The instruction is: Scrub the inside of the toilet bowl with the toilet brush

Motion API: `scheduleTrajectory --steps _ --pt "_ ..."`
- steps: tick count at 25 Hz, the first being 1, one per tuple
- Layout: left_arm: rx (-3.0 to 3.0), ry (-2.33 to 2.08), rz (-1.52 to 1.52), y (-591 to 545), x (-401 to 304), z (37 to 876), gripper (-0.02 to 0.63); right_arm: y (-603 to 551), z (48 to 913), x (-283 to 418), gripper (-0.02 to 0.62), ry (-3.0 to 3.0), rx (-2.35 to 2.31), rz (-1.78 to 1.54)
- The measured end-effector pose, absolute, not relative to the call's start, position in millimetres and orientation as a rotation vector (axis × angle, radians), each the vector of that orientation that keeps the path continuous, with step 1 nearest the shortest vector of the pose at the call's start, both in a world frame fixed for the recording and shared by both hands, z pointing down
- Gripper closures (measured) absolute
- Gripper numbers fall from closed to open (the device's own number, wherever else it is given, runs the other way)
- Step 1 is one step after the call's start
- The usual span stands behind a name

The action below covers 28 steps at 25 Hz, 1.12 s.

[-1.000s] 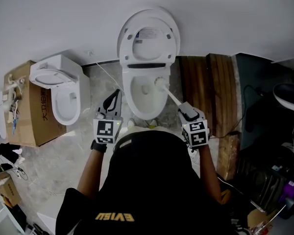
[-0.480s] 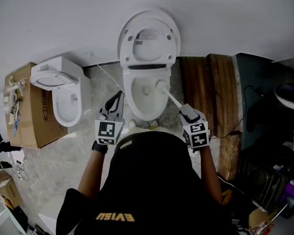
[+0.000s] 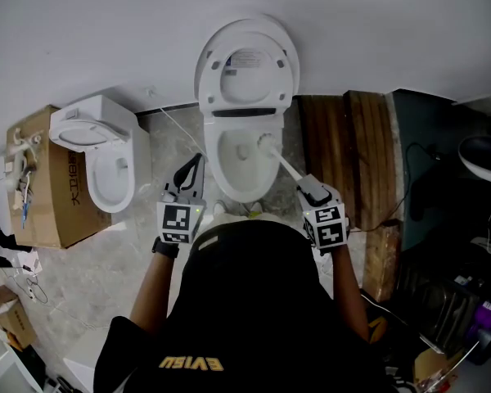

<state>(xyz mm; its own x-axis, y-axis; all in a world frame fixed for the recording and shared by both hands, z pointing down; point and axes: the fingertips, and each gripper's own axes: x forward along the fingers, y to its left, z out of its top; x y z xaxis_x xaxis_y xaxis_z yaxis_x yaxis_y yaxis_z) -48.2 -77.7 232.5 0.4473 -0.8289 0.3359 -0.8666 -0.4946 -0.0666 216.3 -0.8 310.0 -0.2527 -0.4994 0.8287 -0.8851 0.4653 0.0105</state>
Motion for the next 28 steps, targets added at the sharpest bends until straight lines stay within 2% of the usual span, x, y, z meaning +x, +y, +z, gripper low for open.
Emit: scheduleTrajectory --steps 28 --pt "2.586 -1.472 0.529 -51 -45 237 0.588 -9 311 195 0.434 -1.943 1.149 0.618"
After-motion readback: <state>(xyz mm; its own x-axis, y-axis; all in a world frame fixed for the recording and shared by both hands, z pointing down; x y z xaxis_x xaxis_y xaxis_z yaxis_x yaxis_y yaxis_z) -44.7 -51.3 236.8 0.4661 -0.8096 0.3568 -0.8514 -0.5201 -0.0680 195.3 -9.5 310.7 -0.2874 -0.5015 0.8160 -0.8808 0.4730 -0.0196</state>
